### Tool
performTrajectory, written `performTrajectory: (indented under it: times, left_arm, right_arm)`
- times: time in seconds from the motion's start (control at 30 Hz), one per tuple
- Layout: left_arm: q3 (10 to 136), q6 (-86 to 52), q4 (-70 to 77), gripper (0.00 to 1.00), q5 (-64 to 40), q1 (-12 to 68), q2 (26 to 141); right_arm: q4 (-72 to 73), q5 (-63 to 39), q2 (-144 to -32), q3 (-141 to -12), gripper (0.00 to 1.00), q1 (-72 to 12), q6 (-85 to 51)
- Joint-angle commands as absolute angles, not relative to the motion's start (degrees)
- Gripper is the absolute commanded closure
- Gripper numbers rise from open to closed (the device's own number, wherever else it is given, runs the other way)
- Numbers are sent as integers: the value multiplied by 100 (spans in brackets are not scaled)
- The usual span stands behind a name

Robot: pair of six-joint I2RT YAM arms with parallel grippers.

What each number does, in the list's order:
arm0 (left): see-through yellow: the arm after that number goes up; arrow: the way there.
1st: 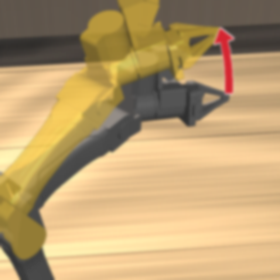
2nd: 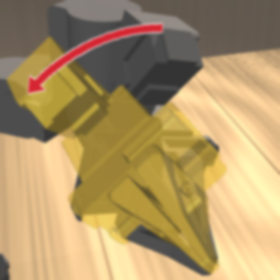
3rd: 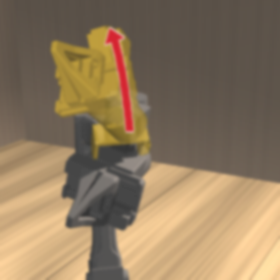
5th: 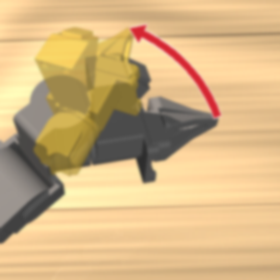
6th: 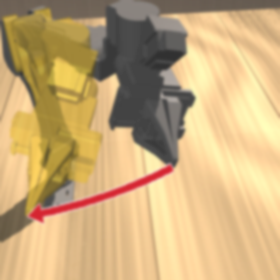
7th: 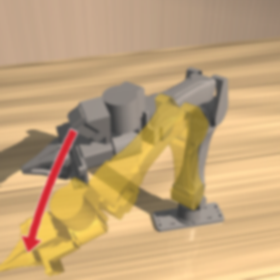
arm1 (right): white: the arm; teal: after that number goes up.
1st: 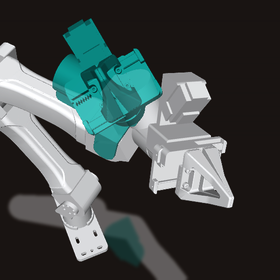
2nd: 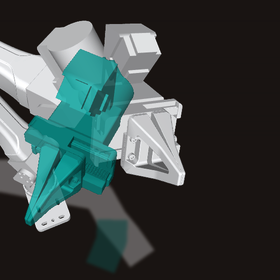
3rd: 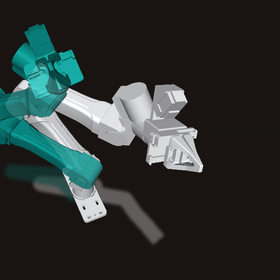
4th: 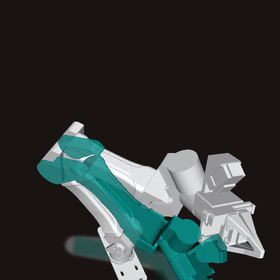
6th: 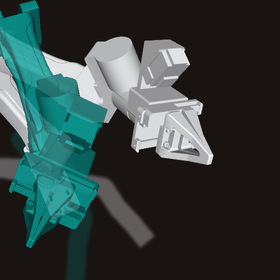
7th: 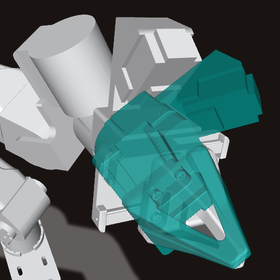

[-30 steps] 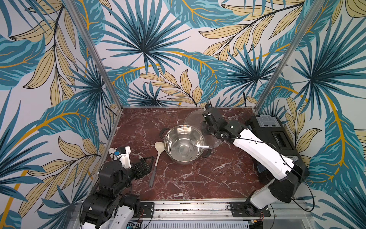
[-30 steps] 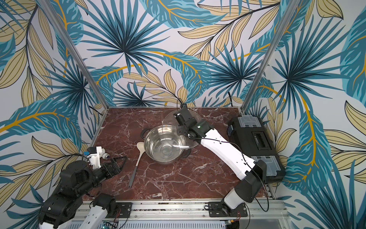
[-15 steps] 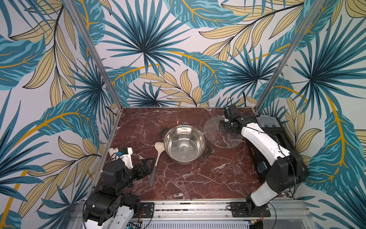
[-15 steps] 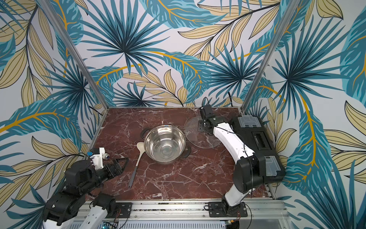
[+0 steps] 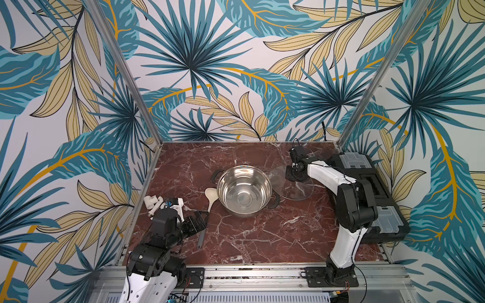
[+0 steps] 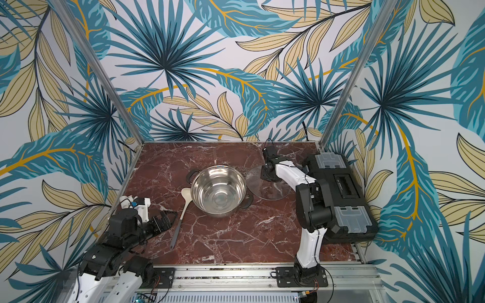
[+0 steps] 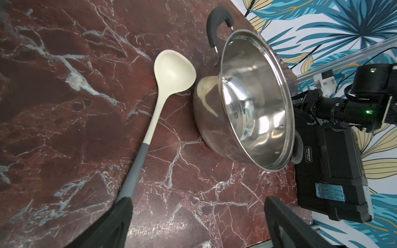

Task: Stir the soup with a spoon
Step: Place the lid at the center of the board, then pick up the spoon from the center of the board.

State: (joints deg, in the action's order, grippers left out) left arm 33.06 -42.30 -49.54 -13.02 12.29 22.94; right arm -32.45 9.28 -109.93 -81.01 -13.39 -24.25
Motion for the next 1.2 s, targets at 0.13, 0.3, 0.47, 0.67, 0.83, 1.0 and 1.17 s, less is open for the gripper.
performTrajectory:
  times: [0.13,0.3,0.47,0.67,0.83,1.0,1.17]
  left_arm:
    - [2741,-4276,-4129,3,-470,1280,2507]
    - [2812,-4086,-3759,9,26,1564,3172]
    - [3490,-3488,-3816,9,1054,2226,4347]
    - [4143,-2637,-4094,19,1250,2248,5470]
    - [4341,-2430,-4033,28,1257,2275,6096]
    - [4244,-2452,-3760,31,1243,2360,6651]
    - [4078,-2526,-3458,31,1344,2504,7082]
  right_arm:
    - [-2427,888,-10976,-7456,61,-1335,-2825]
    - [-2179,731,-10955,-7175,31,-1336,-3020]
    - [-2017,650,-10628,-6876,0,-1351,-3101]
    - [-1875,823,-9356,-6310,0,-1526,-3106]
    - [-1905,1300,-8063,-6041,0,-2154,-3132]
    - [-1951,1725,-7036,-5944,0,-3040,-3117]
    - [-2049,1894,-6306,-5830,1,-3711,-3190]
